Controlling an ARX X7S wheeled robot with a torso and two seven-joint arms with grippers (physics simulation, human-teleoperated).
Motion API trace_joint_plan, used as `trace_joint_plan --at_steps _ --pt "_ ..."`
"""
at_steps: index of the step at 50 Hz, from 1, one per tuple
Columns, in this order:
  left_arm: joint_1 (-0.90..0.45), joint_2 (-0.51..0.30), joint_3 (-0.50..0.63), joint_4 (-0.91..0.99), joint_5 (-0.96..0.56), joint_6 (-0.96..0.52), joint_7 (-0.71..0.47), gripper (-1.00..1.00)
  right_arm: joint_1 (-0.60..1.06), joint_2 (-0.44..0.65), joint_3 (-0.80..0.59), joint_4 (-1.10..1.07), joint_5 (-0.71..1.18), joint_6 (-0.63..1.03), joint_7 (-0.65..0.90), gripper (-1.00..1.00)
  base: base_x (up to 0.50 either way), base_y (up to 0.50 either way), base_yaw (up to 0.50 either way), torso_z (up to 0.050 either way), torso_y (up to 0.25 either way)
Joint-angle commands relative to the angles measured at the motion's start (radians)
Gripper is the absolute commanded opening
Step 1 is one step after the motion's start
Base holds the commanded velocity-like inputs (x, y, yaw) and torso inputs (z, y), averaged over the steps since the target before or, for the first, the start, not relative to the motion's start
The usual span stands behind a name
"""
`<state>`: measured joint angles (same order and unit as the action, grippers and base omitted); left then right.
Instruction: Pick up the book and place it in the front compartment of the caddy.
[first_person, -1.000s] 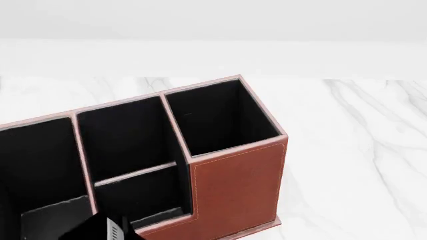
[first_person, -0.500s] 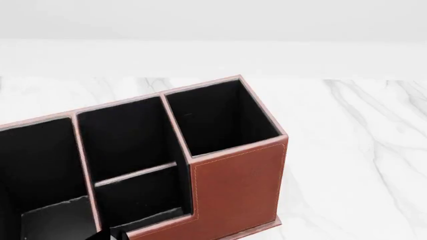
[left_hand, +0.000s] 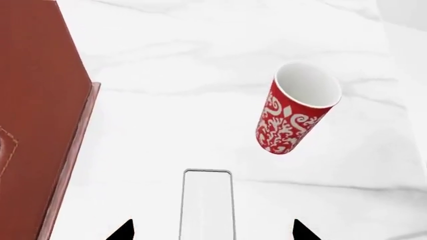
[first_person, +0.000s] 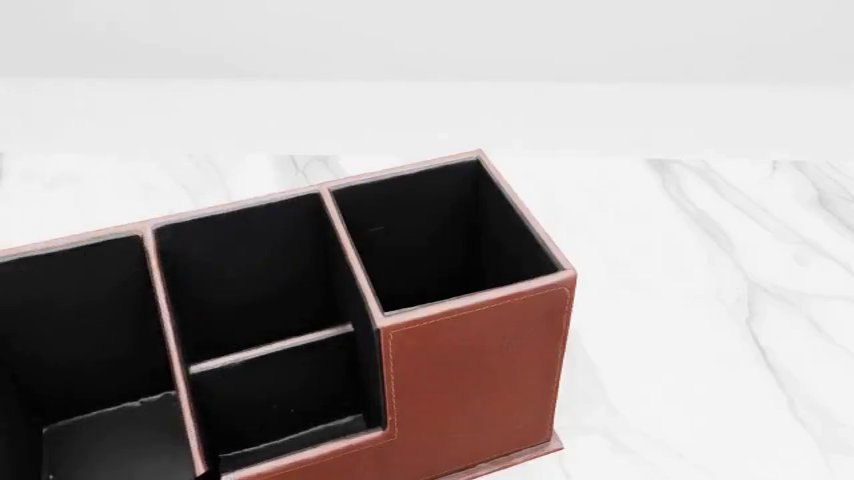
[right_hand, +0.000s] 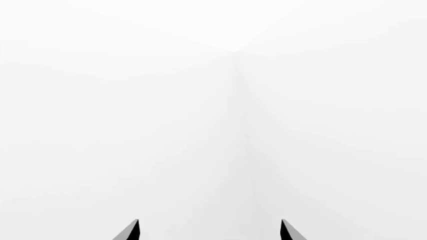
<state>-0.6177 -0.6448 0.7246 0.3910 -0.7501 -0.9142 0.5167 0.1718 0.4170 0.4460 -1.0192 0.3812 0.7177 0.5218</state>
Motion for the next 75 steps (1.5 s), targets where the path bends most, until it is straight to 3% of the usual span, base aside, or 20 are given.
trace_joint_plan --at_steps 1,11,21,22,27,34,38,41,46,49,55,59,68,75 --pt "0.02 0.036 0.008 -0.086 0.074 0.045 0.031 1.0 0.023 -0.017 0.021 0.043 0.011 -0.008 -0.023 1.0 0.0 0.0 0.0 0.0 0.0" --pt "0.019 0.037 0.079 -0.123 0.145 0.058 0.038 1.0 0.028 -0.009 0.019 0.037 0.021 0.003 -0.014 1.0 0.0 0.0 0.0 0.0 0.0" --pt "0.017 0.033 0.077 -0.118 0.131 0.055 0.048 1.0 0.032 -0.001 0.017 0.036 0.028 0.007 -0.005 1.0 0.0 0.0 0.0 0.0 0.0" --pt "0.017 0.035 0.077 -0.12 0.139 0.058 0.038 -1.0 0.033 0.0 0.014 0.038 0.027 0.006 -0.005 1.0 0.0 0.0 0.0 0.0 0.0" --pt "-0.001 0.02 0.066 -0.058 0.164 0.063 -0.001 -1.0 0.033 0.002 0.01 0.042 0.028 0.003 -0.003 1.0 0.0 0.0 0.0 0.0 0.0" --pt "-0.058 0.025 -0.128 0.104 0.007 -0.064 -0.143 -1.0 0.032 0.004 0.008 0.042 0.03 0.0 0.002 1.0 0.0 0.0 0.0 0.0 0.0" --pt "-0.116 0.068 -0.325 0.152 -0.16 -0.161 -0.283 -1.0 0.026 0.004 0.012 0.042 0.032 -0.006 0.002 1.0 0.0 0.0 0.0 0.0 0.0" --pt "-0.153 0.072 -0.375 0.165 -0.224 -0.206 -0.317 -1.0 0.023 0.005 0.014 0.042 0.033 -0.008 0.003 1.0 0.0 0.0 0.0 0.0 0.0" --pt "-0.303 0.109 -0.576 0.139 -0.54 -0.362 -0.512 -1.0 0.019 0.005 0.009 0.047 0.03 -0.017 0.004 1.0 0.0 0.0 0.0 0.0 0.0" --pt "-0.37 0.108 -0.617 0.131 -0.626 -0.391 -0.569 -1.0 0.017 0.006 0.009 0.046 0.032 -0.018 0.005 1.0 0.0 0.0 0.0 0.0 0.0" --pt "-0.486 0.083 -0.645 0.134 -0.669 -0.386 -0.524 -1.0 0.017 0.009 0.008 0.048 0.034 -0.019 0.008 1.0 0.0 0.0 0.0 0.0 0.0" --pt "-0.567 0.095 -0.669 0.071 -0.784 -0.4 -0.618 -1.0 0.019 0.012 0.007 0.049 0.037 -0.019 0.01 1.0 0.0 0.0 0.0 0.0 0.002" --pt "-0.757 0.083 -0.631 0.059 -0.738 -0.412 -0.538 -1.0 0.025 0.018 -0.001 0.055 0.039 -0.018 0.015 1.0 0.0 0.0 0.0 0.0 0.001" --pt "-0.932 0.067 -0.511 0.012 -0.618 -0.449 -0.393 -1.0 0.03 0.021 -0.012 0.061 0.036 -0.022 0.02 1.0 0.0 0.0 0.0 0.0 0.0"
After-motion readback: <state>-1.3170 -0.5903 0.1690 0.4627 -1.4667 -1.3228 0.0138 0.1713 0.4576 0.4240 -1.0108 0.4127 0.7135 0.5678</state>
